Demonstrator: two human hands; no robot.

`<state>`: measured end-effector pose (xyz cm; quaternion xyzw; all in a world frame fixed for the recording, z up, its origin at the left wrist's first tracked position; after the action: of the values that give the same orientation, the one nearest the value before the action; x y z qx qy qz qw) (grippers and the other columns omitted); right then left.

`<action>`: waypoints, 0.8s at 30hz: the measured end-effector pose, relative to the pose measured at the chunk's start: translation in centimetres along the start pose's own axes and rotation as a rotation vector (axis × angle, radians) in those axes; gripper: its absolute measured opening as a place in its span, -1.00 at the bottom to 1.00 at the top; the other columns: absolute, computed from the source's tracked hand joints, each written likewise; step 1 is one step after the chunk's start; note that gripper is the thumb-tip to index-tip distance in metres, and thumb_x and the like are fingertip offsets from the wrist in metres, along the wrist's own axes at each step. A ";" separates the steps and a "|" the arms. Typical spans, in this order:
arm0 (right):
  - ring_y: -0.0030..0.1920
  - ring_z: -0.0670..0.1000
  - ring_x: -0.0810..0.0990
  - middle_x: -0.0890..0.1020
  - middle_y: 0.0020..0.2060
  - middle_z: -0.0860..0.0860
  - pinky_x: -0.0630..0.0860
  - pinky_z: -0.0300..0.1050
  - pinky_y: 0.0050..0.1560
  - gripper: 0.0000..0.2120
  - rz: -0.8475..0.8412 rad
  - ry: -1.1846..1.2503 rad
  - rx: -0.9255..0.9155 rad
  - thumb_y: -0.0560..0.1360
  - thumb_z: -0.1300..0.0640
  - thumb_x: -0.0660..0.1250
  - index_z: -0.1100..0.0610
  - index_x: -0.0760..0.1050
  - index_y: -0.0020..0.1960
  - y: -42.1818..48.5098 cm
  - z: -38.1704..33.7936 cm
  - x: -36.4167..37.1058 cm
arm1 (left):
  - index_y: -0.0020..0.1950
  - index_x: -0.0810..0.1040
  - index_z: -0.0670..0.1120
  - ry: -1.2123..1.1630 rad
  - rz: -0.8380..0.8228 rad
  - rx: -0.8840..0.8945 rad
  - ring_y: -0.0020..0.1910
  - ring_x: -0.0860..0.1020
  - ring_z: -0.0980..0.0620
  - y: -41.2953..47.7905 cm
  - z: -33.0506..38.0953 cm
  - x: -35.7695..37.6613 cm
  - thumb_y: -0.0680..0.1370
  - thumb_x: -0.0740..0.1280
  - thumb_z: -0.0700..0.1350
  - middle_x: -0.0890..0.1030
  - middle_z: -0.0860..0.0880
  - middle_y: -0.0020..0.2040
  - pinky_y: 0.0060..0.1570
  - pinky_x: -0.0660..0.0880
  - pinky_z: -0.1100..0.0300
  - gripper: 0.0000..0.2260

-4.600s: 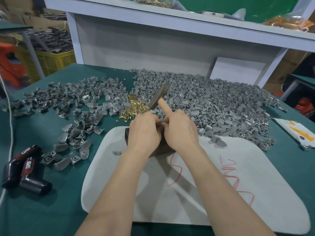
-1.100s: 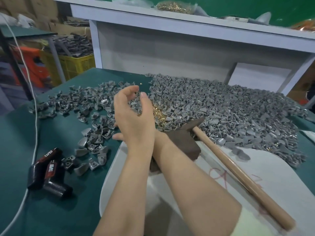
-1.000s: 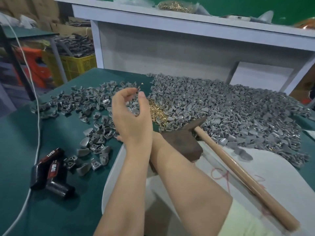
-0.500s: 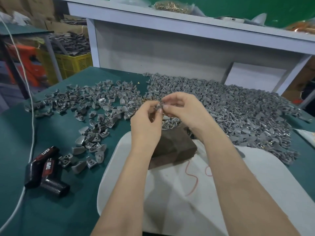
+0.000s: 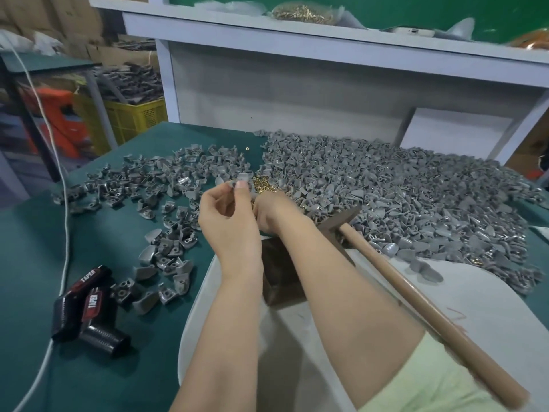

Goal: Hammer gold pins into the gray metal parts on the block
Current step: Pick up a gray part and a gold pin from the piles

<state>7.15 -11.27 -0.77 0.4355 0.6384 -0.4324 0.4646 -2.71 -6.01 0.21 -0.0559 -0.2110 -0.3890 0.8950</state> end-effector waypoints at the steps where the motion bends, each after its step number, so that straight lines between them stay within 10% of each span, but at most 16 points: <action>1: 0.02 0.13 0.56 0.62 0.06 0.14 0.51 -0.10 0.10 -0.73 -0.002 -0.001 -0.010 0.48 0.25 0.26 0.18 0.53 0.16 0.3 -0.1 0.2 | -0.12 0.47 0.02 -0.007 0.011 -0.017 -0.05 0.60 -0.01 0.1 -0.1 0.0 0.53 0.36 -0.19 0.60 -0.03 -0.11 -0.02 0.53 0.16 -0.87; 24: 0.08 0.10 0.56 0.60 0.09 0.09 0.52 -0.08 0.08 -0.76 0.044 0.115 -0.005 0.57 0.10 0.16 0.14 0.52 0.14 1.3 0.0 1.8 | -0.10 0.50 0.01 -0.035 -0.016 -0.106 -0.09 0.56 0.09 -0.4 -0.5 0.6 0.52 0.36 -0.21 0.60 -0.03 -0.06 0.01 0.51 0.19 -0.88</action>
<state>8.10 -10.71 -2.71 0.4724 0.6552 -0.3947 0.4379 -2.52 -6.82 -0.01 -0.1082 -0.2063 -0.4057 0.8838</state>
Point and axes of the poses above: each hand's wrist, its own y-axis towards the middle knuckle, its own x-axis out of the palm, z = x × y, the point moved 1 cm from there along y, towards the middle knuckle
